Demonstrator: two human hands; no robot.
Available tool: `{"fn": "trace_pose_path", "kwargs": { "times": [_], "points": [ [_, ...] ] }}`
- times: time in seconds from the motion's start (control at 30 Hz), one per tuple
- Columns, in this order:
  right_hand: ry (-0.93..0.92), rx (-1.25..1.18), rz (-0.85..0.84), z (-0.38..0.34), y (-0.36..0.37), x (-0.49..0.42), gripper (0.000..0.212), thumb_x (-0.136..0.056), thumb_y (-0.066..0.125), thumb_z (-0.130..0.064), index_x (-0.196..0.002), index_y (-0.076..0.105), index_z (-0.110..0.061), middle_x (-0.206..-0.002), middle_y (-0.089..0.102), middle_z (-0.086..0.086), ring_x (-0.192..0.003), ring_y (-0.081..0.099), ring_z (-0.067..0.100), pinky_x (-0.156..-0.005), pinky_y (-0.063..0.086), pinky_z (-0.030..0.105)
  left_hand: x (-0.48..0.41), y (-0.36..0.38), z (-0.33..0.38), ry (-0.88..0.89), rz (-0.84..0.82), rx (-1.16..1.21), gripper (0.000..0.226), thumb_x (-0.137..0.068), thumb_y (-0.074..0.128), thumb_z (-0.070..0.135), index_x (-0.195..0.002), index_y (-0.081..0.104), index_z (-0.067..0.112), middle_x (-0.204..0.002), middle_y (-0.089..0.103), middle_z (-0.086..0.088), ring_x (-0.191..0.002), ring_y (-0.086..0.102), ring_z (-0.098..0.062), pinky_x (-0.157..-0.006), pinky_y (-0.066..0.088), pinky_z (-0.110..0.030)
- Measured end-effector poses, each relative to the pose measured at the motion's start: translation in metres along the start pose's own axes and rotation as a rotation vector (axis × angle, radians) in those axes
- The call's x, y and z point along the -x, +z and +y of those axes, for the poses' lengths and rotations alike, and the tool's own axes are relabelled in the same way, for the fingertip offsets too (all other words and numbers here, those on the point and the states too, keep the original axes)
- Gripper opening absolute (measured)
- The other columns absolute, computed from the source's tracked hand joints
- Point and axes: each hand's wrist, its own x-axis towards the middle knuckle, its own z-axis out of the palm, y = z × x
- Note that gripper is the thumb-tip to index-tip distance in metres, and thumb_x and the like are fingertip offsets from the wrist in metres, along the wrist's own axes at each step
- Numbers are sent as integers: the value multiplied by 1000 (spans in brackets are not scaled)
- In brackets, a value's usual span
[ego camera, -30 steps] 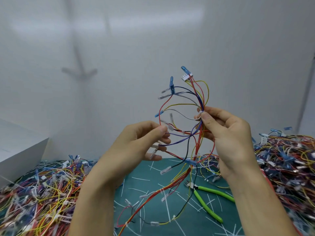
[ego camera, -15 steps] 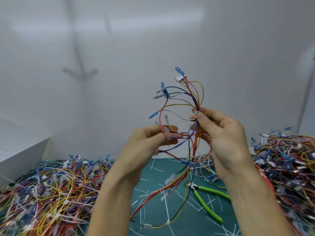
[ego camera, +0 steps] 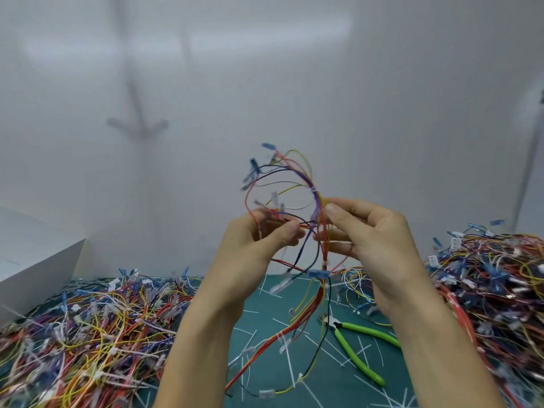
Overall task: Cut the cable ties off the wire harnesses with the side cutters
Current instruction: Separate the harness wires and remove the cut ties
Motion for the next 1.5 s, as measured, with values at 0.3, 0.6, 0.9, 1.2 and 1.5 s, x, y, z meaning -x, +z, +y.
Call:
{"fn": "trace_pose_path", "kwargs": {
  "times": [0.3,0.6,0.9,1.2,1.5],
  "points": [
    [35,231,-231,-1,-15,0,17,-86,72,-24,-102,75,-21,-97,77,-6,-95,71,7,-80,52,14,-4,-5,-2,-58,71,138,6,-95,58,13,-94,63,14,-101,76,-8,-97,73,-20,-99,50,-44],
    [-72,225,-51,-4,-17,-1,12,-86,73,-25,-98,73,-26,-95,75,-13,-88,66,-5,-74,50,13,-3,-13,0,-46,180,293,8,-98,55,14,-96,61,9,-94,78,-5,-88,75,-22,-85,56,-33],
    [-1,486,-198,2,-14,-1,7,-88,70,-27,-89,77,-28,-84,76,-15,-86,69,-2,-84,53,23,-3,-13,6,-40,279,351,7,-98,56,17,-99,60,12,-96,77,-3,-82,75,-17,-67,57,-19],
    [-86,609,66,4,-3,2,25,-79,81,-33,-90,58,-32,-98,62,-12,-78,63,0,-59,41,18,-2,-9,10,-16,370,526,7,-98,55,14,-98,61,10,-91,76,-4,-82,75,-17,-66,57,-19],
    [1,430,-230,5,0,3,12,-89,69,-30,-84,79,-26,-79,76,-13,-79,70,-1,-66,48,12,-3,-9,10,-9,370,645,13,-98,54,15,-108,60,9,-96,76,-2,-86,74,-15,-74,58,-23]
  ]
}}
